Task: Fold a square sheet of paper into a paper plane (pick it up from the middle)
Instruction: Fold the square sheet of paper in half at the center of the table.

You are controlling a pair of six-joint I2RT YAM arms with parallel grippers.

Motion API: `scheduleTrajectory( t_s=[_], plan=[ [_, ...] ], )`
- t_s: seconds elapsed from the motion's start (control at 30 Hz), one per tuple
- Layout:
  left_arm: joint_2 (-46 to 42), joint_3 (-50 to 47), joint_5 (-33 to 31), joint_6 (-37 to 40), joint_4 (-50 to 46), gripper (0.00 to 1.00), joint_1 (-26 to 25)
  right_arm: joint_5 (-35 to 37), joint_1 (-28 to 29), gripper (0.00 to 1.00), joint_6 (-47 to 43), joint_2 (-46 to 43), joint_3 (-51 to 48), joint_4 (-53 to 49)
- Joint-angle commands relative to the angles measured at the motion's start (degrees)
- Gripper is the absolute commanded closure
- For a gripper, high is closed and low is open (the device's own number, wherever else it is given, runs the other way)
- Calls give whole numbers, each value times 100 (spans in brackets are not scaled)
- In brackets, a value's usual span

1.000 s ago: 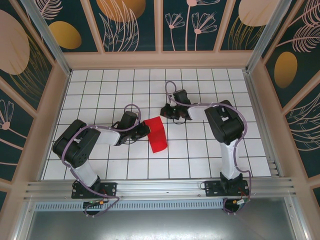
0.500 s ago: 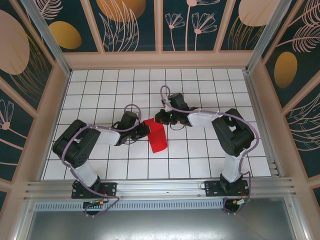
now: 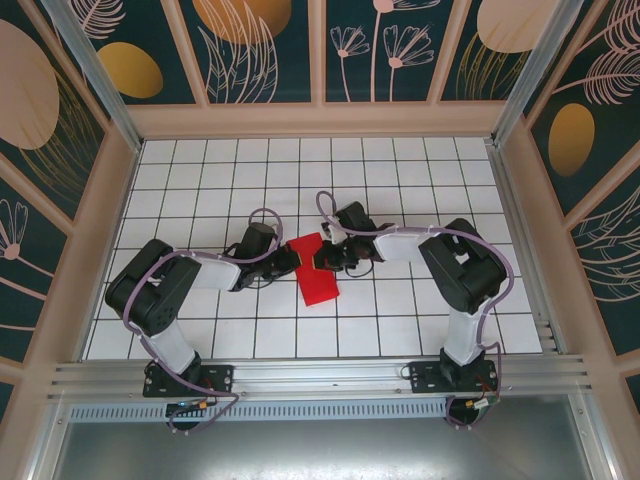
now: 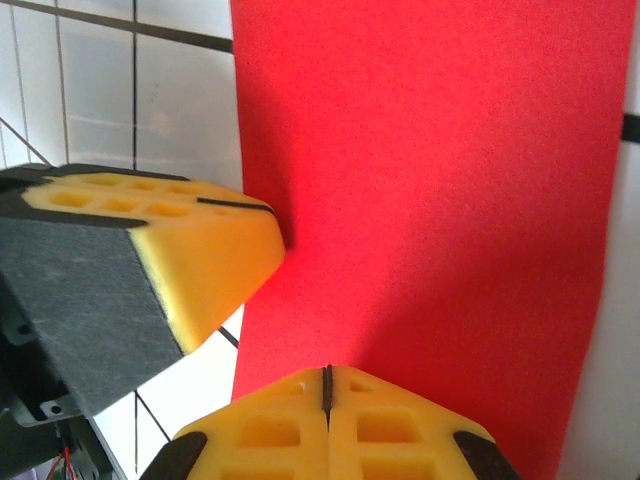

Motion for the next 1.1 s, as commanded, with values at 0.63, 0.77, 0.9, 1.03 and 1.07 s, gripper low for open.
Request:
scheduleTrajectory(
  t_s=[0.63, 0.77, 0.9, 1.03, 1.07],
  plan=[
    [423, -317, -772, 256, -1348, 100, 56, 103, -400, 97, -826, -1108, -1154, -776],
    [399, -220, -772, 338, -1363, 100, 66, 88, -198, 97, -641, -1118, -693, -510],
    [387, -182, -763, 359, -1370, 100, 59, 8, 30, 97, -380, -551, -239, -108],
    [391, -158, -749, 363, -1397, 100, 59, -98, 176, 98, -285, -52, 22, 69],
    [394, -158, -753, 369, -1406, 100, 59, -102, 191, 98, -287, 5, 14, 87]
  ],
)
